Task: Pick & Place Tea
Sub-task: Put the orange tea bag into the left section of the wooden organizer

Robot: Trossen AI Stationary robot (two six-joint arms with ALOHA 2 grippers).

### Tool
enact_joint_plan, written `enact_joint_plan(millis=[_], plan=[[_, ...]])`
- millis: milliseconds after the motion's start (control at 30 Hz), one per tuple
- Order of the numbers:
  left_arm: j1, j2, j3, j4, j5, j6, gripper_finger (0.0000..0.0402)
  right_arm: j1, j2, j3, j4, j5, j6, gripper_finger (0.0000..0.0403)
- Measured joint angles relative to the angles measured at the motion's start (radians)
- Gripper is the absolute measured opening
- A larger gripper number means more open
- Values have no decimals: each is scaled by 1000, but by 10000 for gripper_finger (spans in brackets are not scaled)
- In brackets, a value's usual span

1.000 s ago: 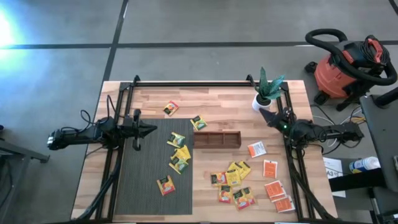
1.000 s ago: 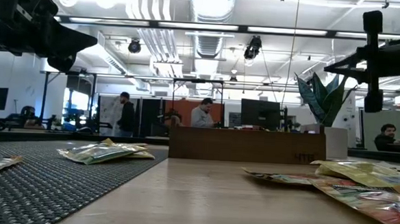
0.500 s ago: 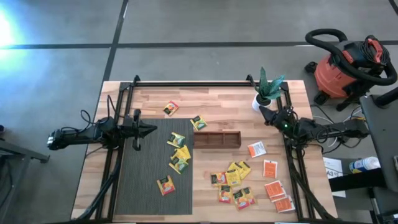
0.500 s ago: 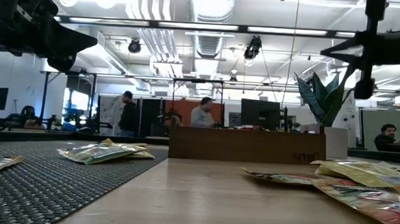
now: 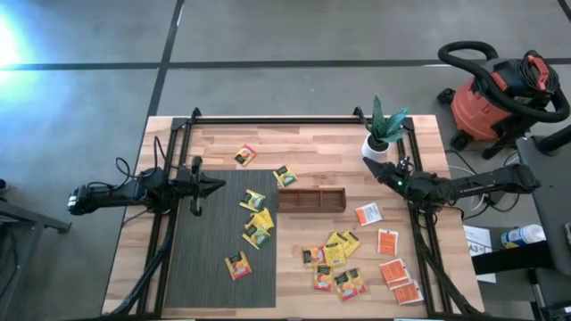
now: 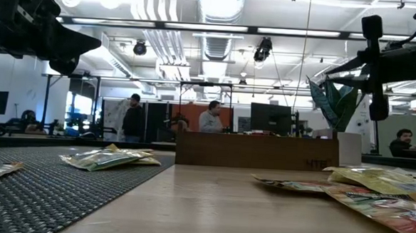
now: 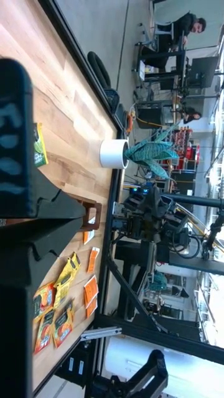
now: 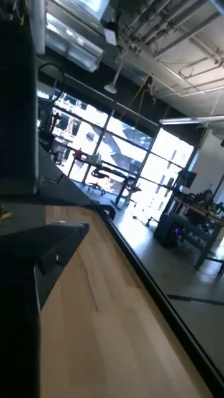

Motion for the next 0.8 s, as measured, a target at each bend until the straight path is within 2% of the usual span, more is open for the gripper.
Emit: enact_joint_plan(millis=[100,200,300,367,567,800], plan=[[0,0,0,0,0,0,0,-6,23,0,11,6,-2,103],[0,0,0,0,0,0,0,-22,48,0,0,75,4,140],[0,0,0,0,0,0,0,-43,81,0,0,145,79,161],[0,0,0,0,0,0,0,-58,95,0,0,145,128,168],[0,0,0,0,0,0,0,-94,123,0,81,-4,121,171],[0,0,0,0,0,0,0,-107,160,4,259,-113,-18,171]])
